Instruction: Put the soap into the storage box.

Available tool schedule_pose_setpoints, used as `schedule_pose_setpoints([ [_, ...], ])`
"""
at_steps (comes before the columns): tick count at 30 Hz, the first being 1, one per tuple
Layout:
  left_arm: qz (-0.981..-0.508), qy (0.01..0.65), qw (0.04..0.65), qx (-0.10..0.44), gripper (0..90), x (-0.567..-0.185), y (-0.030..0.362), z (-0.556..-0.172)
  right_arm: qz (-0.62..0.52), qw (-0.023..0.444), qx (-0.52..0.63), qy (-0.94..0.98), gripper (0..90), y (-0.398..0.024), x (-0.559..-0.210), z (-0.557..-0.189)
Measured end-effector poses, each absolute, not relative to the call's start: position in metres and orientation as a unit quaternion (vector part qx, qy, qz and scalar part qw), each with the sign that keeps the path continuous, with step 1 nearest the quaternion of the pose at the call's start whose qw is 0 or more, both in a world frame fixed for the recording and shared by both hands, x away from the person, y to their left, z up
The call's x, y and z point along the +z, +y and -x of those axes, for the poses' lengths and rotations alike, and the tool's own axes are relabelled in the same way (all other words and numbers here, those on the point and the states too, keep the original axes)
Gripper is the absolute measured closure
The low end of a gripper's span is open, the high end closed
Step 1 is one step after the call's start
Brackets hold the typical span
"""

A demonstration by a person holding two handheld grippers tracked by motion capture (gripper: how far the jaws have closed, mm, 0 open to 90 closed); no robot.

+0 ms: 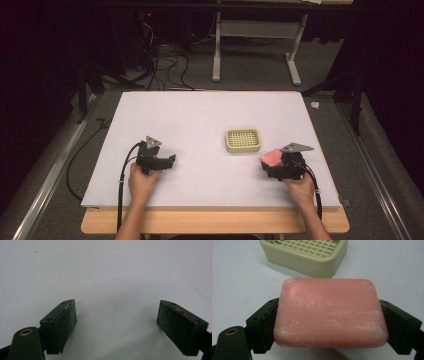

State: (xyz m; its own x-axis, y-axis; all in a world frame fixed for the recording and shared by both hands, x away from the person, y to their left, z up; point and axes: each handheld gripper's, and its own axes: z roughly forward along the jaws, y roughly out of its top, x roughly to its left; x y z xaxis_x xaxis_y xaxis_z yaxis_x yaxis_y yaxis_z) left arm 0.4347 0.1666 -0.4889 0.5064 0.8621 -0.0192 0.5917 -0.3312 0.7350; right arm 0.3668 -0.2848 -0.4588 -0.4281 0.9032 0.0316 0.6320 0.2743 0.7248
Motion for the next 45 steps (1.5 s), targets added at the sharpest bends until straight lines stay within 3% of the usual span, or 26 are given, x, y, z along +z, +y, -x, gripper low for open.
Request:
schedule_pose_setpoints([
  [45,-0.793,0.459,0.353,0.191,16.6,-0.489,0.167,-0.435,-0.479,0.181,0.398,0.761,13.7,-0.252,-0.430,-0.377],
])
